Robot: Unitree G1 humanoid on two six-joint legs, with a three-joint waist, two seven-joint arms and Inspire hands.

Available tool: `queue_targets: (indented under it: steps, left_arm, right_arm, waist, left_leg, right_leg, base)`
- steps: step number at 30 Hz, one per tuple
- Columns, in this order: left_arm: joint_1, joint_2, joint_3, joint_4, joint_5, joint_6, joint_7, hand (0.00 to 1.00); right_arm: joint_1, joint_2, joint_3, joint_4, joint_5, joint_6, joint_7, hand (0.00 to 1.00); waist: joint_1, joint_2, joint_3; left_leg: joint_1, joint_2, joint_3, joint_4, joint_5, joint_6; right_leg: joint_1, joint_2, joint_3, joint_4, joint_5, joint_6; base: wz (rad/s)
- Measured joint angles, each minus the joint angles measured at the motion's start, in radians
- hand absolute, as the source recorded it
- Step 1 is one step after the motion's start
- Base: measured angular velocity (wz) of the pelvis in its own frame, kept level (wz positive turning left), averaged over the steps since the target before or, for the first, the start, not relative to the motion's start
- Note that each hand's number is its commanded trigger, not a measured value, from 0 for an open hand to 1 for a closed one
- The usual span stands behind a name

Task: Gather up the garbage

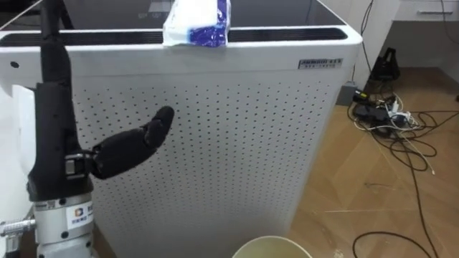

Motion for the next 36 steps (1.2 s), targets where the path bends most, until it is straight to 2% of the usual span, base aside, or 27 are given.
queue_targets:
  steps: [2,12,16,18,20,24,27,30,32,36]
  left_arm:
    - [0.001,0.0,0.0,0.0,0.0,0.0,0.0,0.0]
    - [0.014,-0.003,0.0,0.0,0.005,0.0,-0.002,0.0]
    - [0.031,-0.002,0.0,-0.002,0.07,0.001,-0.001,0.0]
    - [0.031,0.005,-0.003,-0.007,0.107,0.001,-0.001,0.0]
    - [0.03,0.024,-0.009,-0.015,0.142,0.001,-0.002,0.0]
    - [0.03,0.035,-0.027,-0.015,0.192,0.001,-0.02,0.0]
    - [0.019,0.043,-0.048,-0.015,0.243,0.001,-0.031,0.0]
    - [-0.011,0.068,-0.054,-0.015,0.28,0.001,-0.049,0.0]
    - [-0.044,0.077,-0.053,-0.016,0.283,0.001,-0.058,0.0]
    - [-0.08,0.078,-0.049,-0.016,0.283,0.001,-0.059,0.0]
  right_arm:
    - [0.0,0.0,0.0,0.0,0.0,-0.004,0.0,1.0]
    - [0.006,0.0,-0.001,0.0,0.0,-0.012,0.009,1.0]
    - [0.008,0.001,-0.001,0.0,0.0,-0.013,0.01,1.0]
    - [0.007,0.001,0.0,0.009,-0.001,-0.019,0.011,1.0]
    - [0.009,0.003,0.0,0.011,-0.002,-0.019,0.01,1.0]
    - [0.008,0.004,0.0,0.011,-0.027,-0.019,0.01,1.0]
    - [0.007,0.002,0.0,0.011,-0.052,-0.019,0.011,1.0]
    - [0.006,-0.003,-0.001,0.011,-0.089,-0.019,0.024,1.0]
    - [0.006,-0.009,-0.001,0.011,-0.11,-0.019,0.046,1.0]
    - [0.006,-0.012,-0.002,0.011,-0.129,-0.019,0.055,1.0]
  waist:
    - [0.002,0.002,-0.0007]
    - [0.003,0.011,0.0007]
    - [0.003,0.011,0.0007]
    - [-0.002,0.011,0.0007]
    - [-0.013,0.012,0.0014]
    - [-0.031,0.018,0.0019]
    - [-0.045,0.025,0.0038]
    - [-0.052,0.038,0.0046]
    - [-0.053,0.046,0.002]
    - [-0.054,0.052,-0.0021]
  left_leg:
    - [0.0,0.0,-0.012,-0.001,0.0,0.0]
    - [0.018,0.0,-0.013,-0.01,0.0,0.0]
    - [0.018,0.0,-0.011,-0.011,0.0,0.0]
    - [0.017,0.0,-0.012,-0.01,0.0,0.0]
    - [0.015,-0.001,-0.016,-0.01,0.0,0.0]
    - [0.014,-0.001,-0.016,-0.012,0.0,0.0]
    - [0.014,-0.001,-0.016,-0.012,0.0,0.0]
    - [0.015,-0.001,-0.014,-0.01,0.0,0.0]
    - [0.016,-0.001,-0.014,-0.009,0.0,0.0]
    - [0.018,-0.001,-0.012,-0.009,0.0,0.0]
  right_leg:
    - [0.006,-0.001,-0.012,-0.002,0.0,0.0]
    - [0.025,0.0,-0.014,-0.016,0.0,0.001]
    - [0.025,0.0,-0.014,-0.016,0.0,0.001]
    - [0.024,0.0,-0.014,-0.016,0.0,0.001]
    - [0.024,0.0,-0.015,-0.016,0.0,0.001]
    - [0.024,0.0,-0.016,-0.015,0.0,0.001]
    - [0.024,0.001,-0.015,-0.015,0.0,0.001]
    - [0.021,0.001,-0.009,-0.014,0.0,0.001]
    - [0.02,0.001,-0.006,-0.014,0.0,0.001]
    - [0.02,0.0,0.004,-0.014,0.0,0.001]
  base:
    - [0.15]
    - [0.01]
    - [0.0]
    - [0.04]
    - [0.0]
    - [0.0]
    - [0.0]
    - [-0.01]
    - [0.0]
    - [-0.03]
